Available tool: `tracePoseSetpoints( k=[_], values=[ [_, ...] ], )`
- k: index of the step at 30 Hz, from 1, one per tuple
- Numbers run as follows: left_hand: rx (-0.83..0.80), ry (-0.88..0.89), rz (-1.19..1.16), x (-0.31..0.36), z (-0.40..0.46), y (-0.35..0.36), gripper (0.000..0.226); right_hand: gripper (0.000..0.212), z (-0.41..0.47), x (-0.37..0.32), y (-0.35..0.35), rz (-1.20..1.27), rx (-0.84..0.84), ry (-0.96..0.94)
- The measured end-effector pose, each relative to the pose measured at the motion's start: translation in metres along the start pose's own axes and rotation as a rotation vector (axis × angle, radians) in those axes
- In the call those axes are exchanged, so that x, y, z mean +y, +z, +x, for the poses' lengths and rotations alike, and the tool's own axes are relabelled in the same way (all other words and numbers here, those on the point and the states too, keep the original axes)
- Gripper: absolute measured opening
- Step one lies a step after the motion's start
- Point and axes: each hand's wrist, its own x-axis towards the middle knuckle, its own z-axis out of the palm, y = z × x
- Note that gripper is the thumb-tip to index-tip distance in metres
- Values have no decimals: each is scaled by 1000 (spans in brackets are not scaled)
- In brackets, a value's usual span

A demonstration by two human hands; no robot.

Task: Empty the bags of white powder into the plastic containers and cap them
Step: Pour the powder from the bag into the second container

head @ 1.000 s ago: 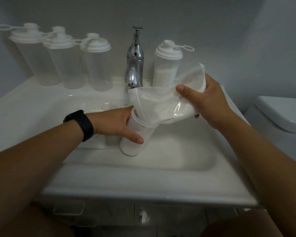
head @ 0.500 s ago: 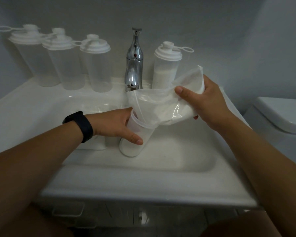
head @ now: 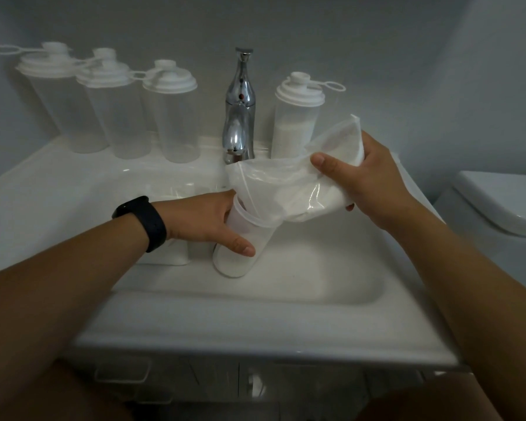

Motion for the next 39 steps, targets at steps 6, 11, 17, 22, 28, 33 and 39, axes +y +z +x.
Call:
tracePoseSetpoints(
  k=[6,11,17,22,28,33,39],
  values=[
    [14,4,13,0,0,0,66,25,-1,-1,0,6,8,0],
    [7,-3,6,0,0,1,64,27,-1,-2,0,-12,-1,-2],
    [7,1,5,0,0,1,67,29,0,-2,0,-34,13,-3],
    [11,8,7,-1,1,0,70,27,1,-1,0,-30,24,-10],
    [-5,-1,7,-4,2,0,74,24,-1,-1,1,-15,32,-19],
    [0,-18,28,-4,2,0,71,23,-1,-2,1,-26,26,-11],
    [2,1,26,-2,1,0,65,24,-1,-3,1,-28,31,-11]
  ],
)
